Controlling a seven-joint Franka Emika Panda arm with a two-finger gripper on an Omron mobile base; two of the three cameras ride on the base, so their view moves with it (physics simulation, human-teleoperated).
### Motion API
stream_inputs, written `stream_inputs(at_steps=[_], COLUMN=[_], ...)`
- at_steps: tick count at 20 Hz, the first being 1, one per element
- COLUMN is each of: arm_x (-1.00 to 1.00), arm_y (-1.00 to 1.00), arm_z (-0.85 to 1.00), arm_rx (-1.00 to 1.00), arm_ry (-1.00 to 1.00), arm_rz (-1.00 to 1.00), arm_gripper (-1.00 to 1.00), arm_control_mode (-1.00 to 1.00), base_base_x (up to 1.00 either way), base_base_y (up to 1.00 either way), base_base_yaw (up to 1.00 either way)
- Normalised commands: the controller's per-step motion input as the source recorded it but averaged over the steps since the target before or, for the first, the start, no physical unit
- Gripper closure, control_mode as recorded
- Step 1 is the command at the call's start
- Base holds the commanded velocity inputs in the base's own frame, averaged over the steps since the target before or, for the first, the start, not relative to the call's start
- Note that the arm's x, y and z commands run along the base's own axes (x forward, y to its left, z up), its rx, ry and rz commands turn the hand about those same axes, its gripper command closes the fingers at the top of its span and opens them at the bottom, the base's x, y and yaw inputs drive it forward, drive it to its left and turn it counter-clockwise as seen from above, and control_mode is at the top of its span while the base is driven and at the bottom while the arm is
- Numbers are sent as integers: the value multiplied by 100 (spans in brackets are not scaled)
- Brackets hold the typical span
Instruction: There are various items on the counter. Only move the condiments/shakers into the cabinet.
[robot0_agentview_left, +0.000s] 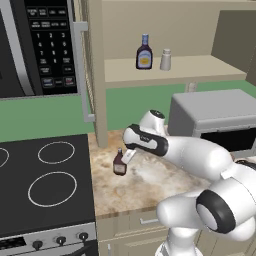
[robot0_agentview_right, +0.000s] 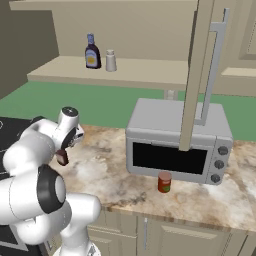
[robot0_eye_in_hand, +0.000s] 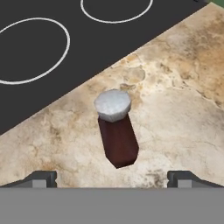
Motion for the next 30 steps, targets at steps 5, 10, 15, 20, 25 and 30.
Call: stream_inputs(at_steps=[5,10,15,20,25,30], arm_x=[5,0,0,0,1,6], arm_y=[0,3,9,5,0,0], arm_z=[-3,0,-1,-1,-10,-13], arm_rx=[0,0,0,0,0,0], arm_ry=[0,0,0,0,1,0], arm_rz=[4,2,2,1,2,2], arm_gripper=[-100,-100,-100,-100,-100,-100], arm_control_mode=[-100,-100,-100,-100,-100,-100], base_base_x=[0,0,0,0,0,0], base_base_y=[0,0,0,0,0,0], base_base_yaw=[0,0,0,0,0,0])
